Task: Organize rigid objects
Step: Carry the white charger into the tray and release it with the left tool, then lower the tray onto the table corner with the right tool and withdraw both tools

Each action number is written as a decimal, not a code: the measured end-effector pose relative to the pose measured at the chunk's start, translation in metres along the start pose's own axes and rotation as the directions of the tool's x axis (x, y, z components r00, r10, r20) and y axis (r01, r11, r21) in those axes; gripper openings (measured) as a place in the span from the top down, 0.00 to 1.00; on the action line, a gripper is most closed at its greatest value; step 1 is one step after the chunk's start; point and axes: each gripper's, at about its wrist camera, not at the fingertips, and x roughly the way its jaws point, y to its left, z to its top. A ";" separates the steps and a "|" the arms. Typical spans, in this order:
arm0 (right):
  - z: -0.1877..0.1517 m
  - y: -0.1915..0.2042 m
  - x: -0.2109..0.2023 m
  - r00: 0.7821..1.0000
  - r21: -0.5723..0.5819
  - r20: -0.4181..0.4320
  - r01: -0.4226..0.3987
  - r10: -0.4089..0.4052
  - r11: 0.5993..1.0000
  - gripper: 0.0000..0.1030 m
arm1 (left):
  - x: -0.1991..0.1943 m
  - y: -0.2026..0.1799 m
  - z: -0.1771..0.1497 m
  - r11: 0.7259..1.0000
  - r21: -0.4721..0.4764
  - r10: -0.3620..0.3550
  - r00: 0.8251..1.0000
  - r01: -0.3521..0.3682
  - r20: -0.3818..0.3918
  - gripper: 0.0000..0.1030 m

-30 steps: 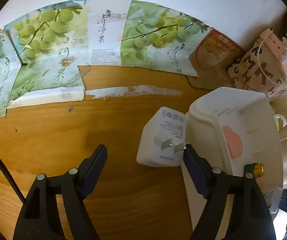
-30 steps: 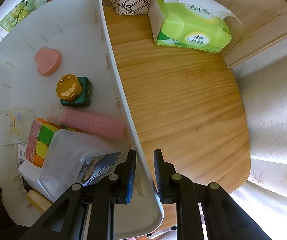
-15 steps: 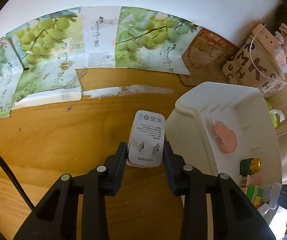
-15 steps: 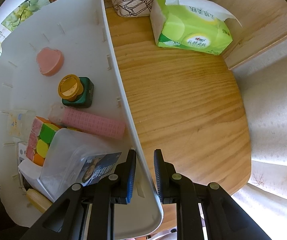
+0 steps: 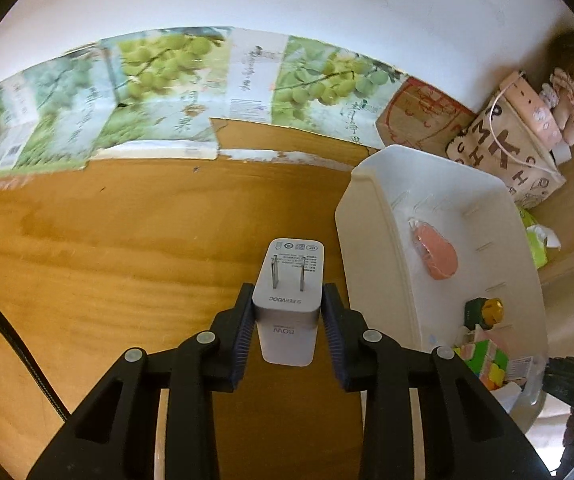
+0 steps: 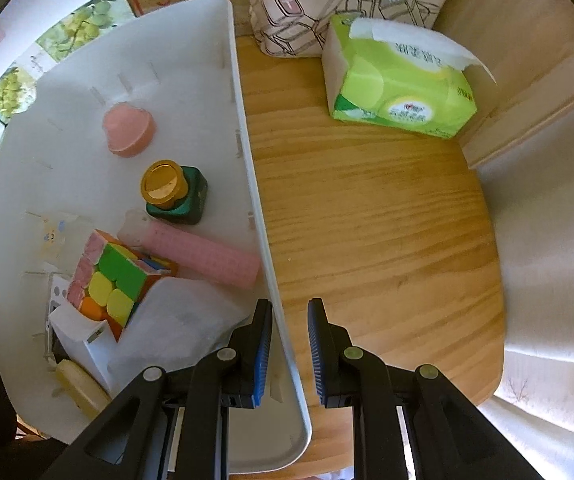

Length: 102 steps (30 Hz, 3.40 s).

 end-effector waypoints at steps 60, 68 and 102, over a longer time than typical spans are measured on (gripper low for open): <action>-0.103 0.118 -0.104 0.854 -0.107 0.354 -0.368 0.381 0.924 0.23 | -0.165 0.023 -0.096 0.999 -0.014 0.052 0.991 -0.051 0.126 0.20; -0.158 0.179 -0.125 0.892 -0.131 0.337 -0.274 0.302 0.953 0.23 | -0.191 0.041 -0.121 0.993 -0.066 0.108 0.983 -0.099 0.149 0.20; -0.196 0.167 -0.181 0.830 -0.183 0.454 -0.268 0.323 0.946 0.00 | -0.226 -0.003 -0.139 0.979 0.003 0.193 0.935 -0.202 0.298 0.01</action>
